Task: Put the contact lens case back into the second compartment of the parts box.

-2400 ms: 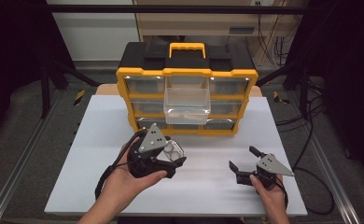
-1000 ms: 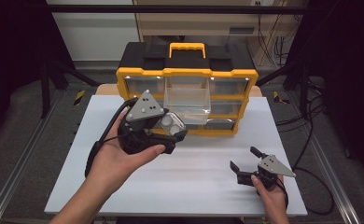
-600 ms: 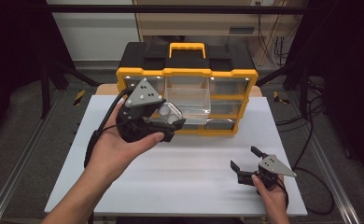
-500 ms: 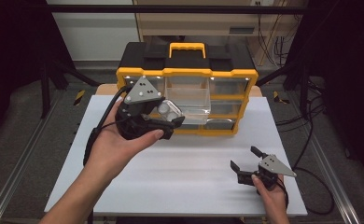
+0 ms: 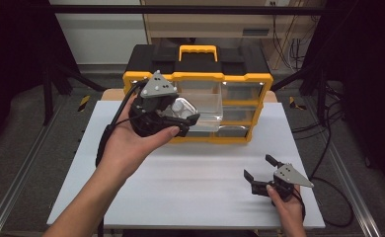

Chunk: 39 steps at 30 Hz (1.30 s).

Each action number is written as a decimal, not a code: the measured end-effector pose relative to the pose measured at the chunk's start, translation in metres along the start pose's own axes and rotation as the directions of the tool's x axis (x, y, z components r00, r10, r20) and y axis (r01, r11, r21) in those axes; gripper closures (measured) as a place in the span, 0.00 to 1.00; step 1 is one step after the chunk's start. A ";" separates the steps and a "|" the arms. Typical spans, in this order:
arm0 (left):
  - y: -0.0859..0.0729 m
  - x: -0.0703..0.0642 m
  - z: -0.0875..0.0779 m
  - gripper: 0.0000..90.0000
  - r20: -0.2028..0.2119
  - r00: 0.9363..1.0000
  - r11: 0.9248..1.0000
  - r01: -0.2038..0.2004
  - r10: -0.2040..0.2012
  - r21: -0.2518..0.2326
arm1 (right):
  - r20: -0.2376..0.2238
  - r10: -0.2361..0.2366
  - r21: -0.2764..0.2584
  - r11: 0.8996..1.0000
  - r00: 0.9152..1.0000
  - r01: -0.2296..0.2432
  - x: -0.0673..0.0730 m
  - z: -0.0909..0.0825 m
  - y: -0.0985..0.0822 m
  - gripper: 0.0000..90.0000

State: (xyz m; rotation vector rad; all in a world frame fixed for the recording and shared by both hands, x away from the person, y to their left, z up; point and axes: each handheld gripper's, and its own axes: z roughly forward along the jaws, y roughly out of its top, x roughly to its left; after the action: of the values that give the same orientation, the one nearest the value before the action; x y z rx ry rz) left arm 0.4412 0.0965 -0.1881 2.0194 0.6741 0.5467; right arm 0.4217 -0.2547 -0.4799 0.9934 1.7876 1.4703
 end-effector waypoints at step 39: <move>0.021 0.021 0.024 0.29 -0.060 0.997 0.999 0.039 -0.039 0.006 | -0.010 -0.007 0.003 1.000 1.000 0.007 0.001 0.002 0.000 0.03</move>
State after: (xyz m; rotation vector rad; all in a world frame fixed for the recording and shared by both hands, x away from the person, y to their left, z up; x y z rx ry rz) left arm 0.4766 0.0862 -0.1787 1.9991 0.7509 0.5839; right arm 0.4226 -0.2528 -0.4800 0.9813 1.7992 1.4712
